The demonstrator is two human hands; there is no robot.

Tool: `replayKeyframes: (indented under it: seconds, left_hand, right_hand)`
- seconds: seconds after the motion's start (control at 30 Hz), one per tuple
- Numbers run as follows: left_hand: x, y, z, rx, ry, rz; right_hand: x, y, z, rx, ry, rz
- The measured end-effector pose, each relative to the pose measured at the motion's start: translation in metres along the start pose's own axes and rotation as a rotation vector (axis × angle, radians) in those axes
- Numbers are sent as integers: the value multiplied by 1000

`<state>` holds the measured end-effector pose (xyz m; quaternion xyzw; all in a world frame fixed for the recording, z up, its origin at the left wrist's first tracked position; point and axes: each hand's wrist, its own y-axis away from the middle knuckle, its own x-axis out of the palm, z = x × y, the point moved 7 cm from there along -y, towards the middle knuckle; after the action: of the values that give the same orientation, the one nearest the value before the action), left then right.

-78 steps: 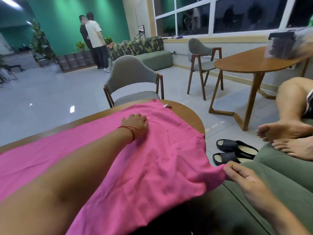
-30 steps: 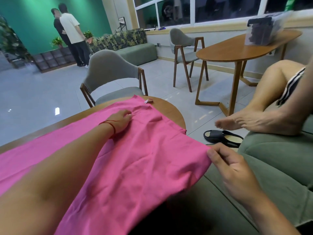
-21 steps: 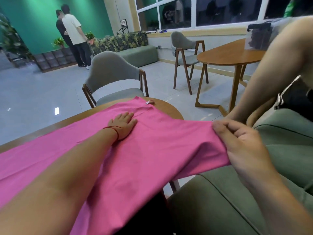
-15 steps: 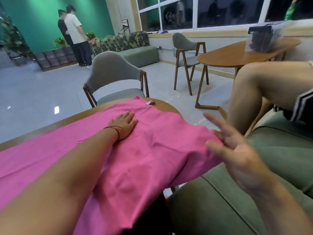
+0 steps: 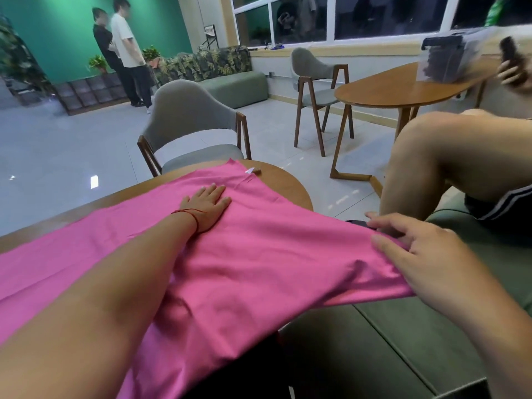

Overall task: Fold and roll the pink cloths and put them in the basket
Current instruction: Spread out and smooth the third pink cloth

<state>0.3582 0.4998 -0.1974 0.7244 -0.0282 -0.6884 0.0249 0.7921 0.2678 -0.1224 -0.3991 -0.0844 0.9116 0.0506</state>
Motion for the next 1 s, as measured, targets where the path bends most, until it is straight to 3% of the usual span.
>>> replayKeyframes:
  seconds: [0.23, 0.37, 0.43, 0.5, 0.63, 0.7, 1.0]
  left_hand:
    - [0, 1, -1, -4, -1, 13]
    - [-1, 1, -5, -13, -1, 56]
    - [-6, -4, -8, -21, -3, 70]
    - [-16, -7, -25, 64, -36, 26]
    - [-34, 2, -95, 414, 66, -140]
    - [-34, 3, -122, 547, 61, -100]
    - [-45, -22, -155, 695, -278, 53]
  right_hand:
    - [20, -3, -27, 95, 81, 13]
    - [33, -1, -33, 128, 33, 184]
    - [37, -2, -35, 132, 3, 192]
    - [44, -4, -36, 147, -24, 198]
    - [56, -11, -31, 126, -176, 154]
    - [62, -14, -29, 124, -232, 160]
    - [63, -17, -24, 103, -329, 81]
